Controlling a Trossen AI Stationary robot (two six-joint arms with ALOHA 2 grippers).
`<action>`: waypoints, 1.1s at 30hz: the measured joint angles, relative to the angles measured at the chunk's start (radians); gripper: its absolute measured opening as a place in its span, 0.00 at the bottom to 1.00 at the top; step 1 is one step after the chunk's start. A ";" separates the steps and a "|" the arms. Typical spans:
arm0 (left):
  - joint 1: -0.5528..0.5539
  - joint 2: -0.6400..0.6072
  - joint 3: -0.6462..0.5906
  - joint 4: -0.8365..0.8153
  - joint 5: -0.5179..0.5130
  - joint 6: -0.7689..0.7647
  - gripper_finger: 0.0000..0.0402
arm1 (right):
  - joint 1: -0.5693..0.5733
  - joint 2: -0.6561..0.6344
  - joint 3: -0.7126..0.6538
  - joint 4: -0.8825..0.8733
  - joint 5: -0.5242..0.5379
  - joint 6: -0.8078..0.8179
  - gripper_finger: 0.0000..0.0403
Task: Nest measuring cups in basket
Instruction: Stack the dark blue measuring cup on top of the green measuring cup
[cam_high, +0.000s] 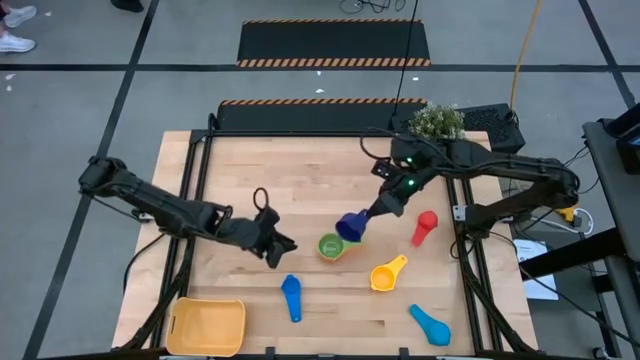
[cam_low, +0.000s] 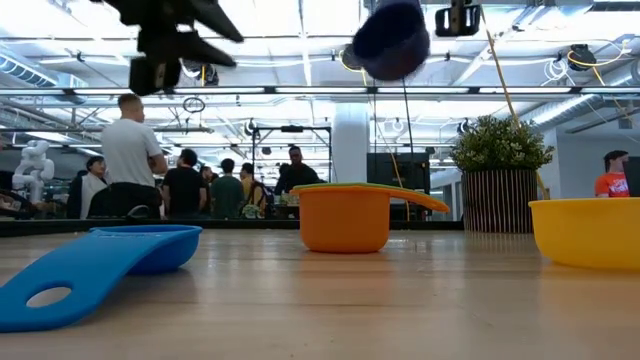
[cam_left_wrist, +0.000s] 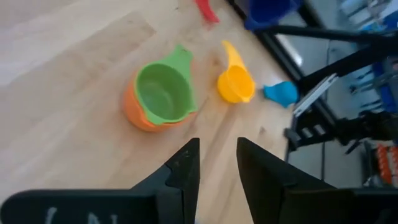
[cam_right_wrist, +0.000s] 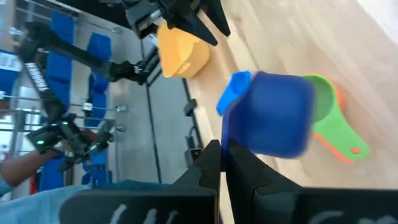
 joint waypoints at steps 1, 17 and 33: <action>-0.020 0.000 0.000 0.009 -0.022 -0.008 0.26 | 0.009 -0.017 -0.018 0.020 0.003 0.010 0.00; -0.190 0.001 0.000 0.045 -0.186 -0.126 0.26 | 0.157 -0.168 -0.480 0.742 0.158 0.441 0.00; -0.146 0.001 0.000 0.041 -0.187 -0.010 0.26 | 0.163 -0.153 -0.728 1.010 0.288 0.582 0.00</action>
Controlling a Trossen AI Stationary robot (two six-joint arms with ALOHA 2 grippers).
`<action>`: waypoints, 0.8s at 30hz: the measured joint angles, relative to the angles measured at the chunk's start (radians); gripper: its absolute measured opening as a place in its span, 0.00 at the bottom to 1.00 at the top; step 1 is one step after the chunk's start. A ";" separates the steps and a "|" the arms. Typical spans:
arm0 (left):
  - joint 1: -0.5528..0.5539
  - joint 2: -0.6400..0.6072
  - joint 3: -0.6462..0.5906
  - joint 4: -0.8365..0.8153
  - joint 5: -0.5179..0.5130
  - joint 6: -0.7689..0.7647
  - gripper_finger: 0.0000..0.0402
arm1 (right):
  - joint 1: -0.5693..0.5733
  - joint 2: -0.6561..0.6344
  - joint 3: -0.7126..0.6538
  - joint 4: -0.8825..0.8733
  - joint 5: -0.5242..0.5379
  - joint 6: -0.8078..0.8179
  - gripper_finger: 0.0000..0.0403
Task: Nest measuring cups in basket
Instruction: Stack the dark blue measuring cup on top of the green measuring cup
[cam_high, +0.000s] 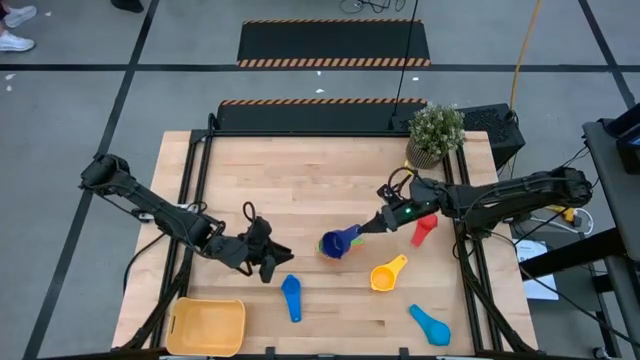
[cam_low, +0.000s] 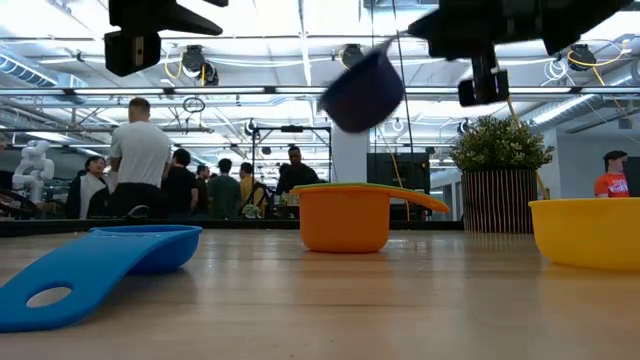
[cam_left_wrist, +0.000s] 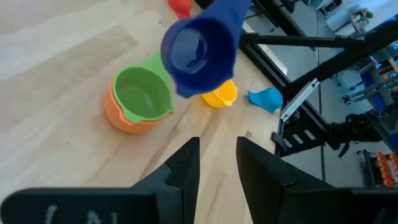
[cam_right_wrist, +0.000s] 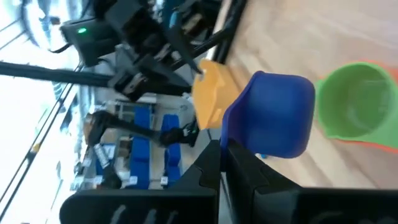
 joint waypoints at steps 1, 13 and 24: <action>0.004 0.000 0.000 0.000 0.000 0.006 0.26 | 0.000 0.000 -0.014 0.007 0.011 0.007 0.00; 0.050 0.000 0.000 0.004 0.002 0.030 0.26 | 0.001 0.006 -0.164 0.213 0.078 0.105 0.00; 0.087 0.000 0.000 0.033 0.012 0.051 0.26 | 0.004 0.065 -0.202 0.321 0.105 0.106 0.00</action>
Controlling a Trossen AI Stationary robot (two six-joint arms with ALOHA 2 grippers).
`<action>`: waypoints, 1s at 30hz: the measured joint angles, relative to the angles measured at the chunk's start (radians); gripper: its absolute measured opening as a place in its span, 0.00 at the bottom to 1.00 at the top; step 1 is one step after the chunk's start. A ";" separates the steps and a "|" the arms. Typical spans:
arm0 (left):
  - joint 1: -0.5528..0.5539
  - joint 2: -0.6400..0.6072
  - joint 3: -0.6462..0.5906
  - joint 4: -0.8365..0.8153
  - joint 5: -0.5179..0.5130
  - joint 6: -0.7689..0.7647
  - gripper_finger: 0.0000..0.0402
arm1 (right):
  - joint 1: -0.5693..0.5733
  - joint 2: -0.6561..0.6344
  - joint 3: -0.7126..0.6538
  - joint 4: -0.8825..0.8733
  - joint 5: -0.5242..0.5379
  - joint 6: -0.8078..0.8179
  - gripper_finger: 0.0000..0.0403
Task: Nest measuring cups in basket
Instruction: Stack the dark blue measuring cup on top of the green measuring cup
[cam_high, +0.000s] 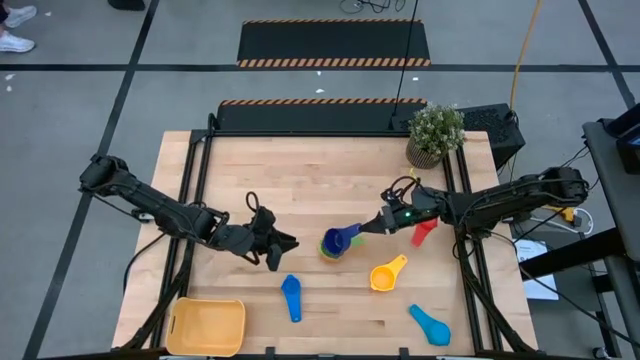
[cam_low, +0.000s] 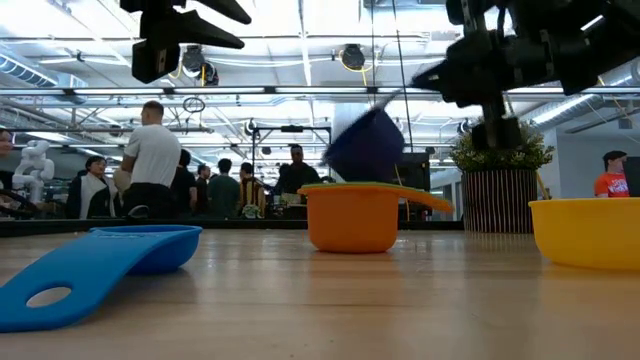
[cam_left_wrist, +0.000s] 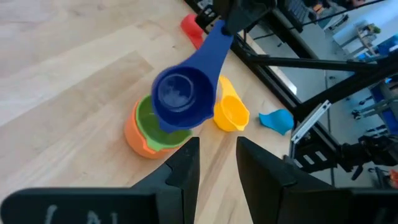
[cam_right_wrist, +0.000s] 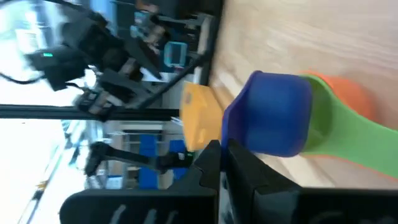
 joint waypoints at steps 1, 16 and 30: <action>0.000 0.000 0.000 0.006 0.001 0.002 0.26 | 0.000 0.017 0.000 0.044 0.001 0.004 0.00; 0.004 0.000 0.000 0.039 0.002 -0.009 0.26 | 0.000 0.147 0.000 0.178 -0.003 0.024 0.00; 0.004 0.000 0.000 0.038 0.002 -0.009 0.26 | 0.000 0.147 0.001 0.140 -0.004 -0.009 0.03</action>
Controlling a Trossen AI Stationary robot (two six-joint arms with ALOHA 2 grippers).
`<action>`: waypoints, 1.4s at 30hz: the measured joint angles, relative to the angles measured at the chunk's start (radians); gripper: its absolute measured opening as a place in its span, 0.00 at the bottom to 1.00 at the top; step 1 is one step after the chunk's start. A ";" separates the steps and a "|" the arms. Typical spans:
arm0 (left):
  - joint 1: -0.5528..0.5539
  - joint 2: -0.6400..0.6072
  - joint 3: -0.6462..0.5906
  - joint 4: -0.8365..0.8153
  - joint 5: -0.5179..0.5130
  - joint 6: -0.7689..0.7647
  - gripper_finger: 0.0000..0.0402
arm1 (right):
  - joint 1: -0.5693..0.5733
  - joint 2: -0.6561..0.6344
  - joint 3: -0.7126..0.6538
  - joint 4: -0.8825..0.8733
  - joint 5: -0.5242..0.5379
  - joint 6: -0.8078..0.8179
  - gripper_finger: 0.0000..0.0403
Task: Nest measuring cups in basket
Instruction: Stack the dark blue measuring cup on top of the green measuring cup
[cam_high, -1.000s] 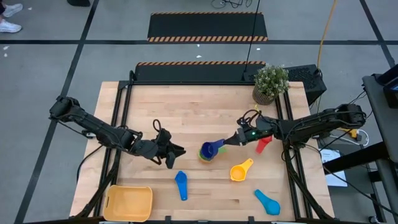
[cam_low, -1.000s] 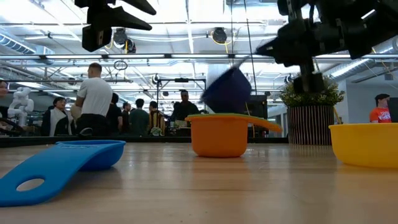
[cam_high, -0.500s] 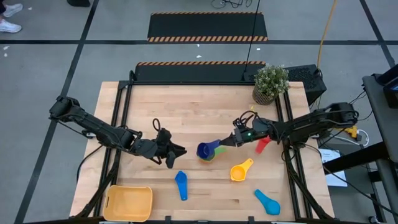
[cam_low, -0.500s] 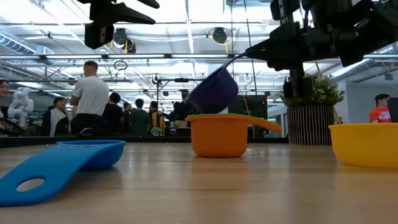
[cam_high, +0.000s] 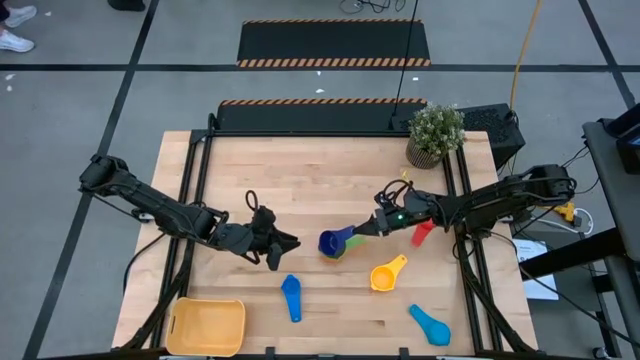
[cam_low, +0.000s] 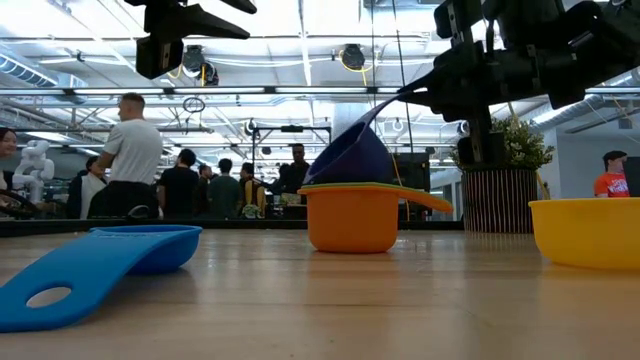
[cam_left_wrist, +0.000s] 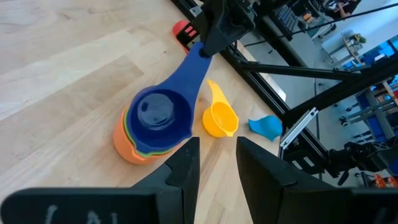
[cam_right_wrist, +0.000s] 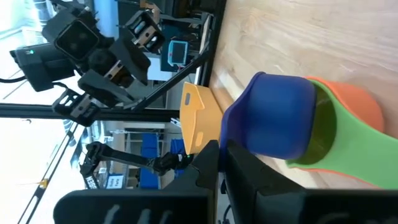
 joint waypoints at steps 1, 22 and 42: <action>0.000 0.000 0.000 0.000 0.000 0.000 0.26 | 0.000 0.000 0.000 0.000 0.000 0.000 0.04; 0.000 0.000 0.000 -0.004 0.000 -0.002 0.26 | 0.000 0.000 0.000 -0.099 -0.010 0.003 0.17; 0.000 0.000 0.000 -0.003 0.000 -0.008 0.26 | -0.002 -0.034 0.000 -0.402 -0.044 -0.034 0.61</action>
